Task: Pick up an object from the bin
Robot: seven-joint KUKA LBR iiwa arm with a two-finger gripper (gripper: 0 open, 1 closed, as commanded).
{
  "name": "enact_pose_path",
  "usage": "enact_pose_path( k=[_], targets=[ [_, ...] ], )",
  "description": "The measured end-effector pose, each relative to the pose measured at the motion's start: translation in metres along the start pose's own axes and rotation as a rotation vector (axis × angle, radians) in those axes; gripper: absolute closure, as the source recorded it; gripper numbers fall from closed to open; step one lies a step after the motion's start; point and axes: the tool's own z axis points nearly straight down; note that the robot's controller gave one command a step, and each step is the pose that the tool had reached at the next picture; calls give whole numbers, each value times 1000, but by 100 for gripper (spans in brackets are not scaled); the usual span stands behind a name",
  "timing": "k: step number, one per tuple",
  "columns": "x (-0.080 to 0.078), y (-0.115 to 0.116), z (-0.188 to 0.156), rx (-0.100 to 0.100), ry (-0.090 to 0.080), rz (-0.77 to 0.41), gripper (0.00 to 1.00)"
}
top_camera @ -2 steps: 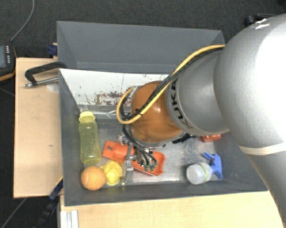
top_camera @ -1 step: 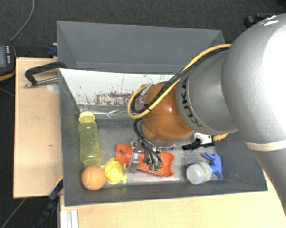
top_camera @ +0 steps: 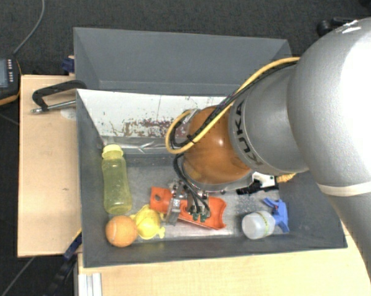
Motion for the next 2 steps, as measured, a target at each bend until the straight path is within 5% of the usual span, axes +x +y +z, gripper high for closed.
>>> enact_pose_path(
  k=[2],
  targets=[
    [2,0,-46,1,3,-1,100]
  ],
)
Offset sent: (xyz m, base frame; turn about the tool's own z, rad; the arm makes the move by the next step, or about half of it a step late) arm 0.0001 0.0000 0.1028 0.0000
